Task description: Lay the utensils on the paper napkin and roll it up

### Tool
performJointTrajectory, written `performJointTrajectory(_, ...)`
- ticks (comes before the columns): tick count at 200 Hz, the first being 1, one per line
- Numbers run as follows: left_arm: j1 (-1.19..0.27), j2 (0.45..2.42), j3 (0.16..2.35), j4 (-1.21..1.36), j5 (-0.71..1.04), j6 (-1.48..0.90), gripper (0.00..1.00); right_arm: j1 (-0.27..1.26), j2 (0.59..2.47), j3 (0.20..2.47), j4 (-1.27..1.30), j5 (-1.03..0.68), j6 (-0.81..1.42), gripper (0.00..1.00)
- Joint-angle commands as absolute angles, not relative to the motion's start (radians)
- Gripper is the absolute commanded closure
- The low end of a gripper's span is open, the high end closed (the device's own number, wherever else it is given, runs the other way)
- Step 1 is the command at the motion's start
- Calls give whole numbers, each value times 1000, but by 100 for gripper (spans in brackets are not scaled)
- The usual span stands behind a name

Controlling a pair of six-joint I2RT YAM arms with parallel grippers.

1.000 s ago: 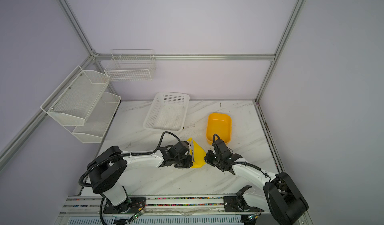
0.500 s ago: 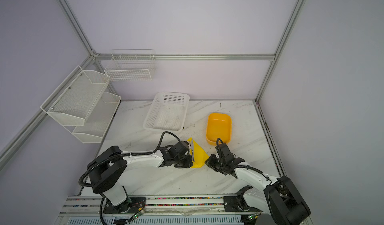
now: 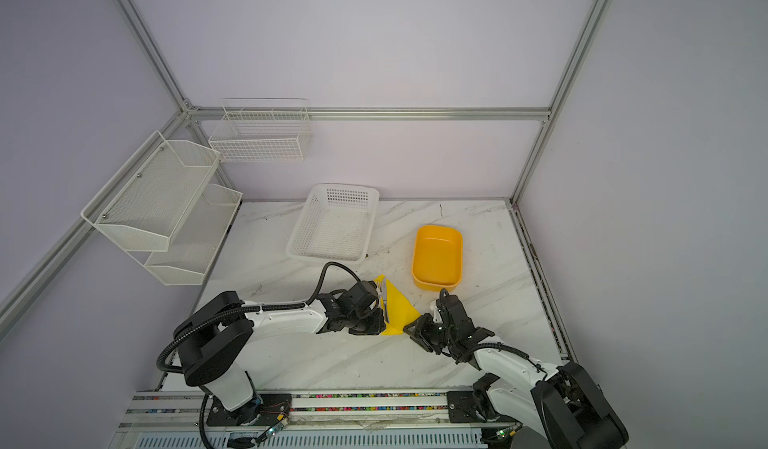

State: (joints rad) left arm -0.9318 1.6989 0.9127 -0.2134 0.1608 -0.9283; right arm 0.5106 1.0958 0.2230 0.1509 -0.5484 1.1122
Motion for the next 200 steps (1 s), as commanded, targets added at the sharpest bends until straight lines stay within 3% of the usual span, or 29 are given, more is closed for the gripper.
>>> performJointTrajectory(1, -936, 1666, 963, -191, 156, -931, 86, 511, 1134, 196, 232, -565, 1187, 61)
performJointTrajectory(86, -937, 1681, 991, -215, 162, -912, 86, 512, 1244, 203, 270, -456, 1207, 61)
performJointTrajectory(162, -937, 1684, 991, -215, 163, -913, 86, 511, 1255, 173, 492, -463, 1281, 56)
performJointTrajectory(200, -933, 1681, 997, -223, 144, -902, 85, 511, 1267, 233, 429, -472, 1206, 56)
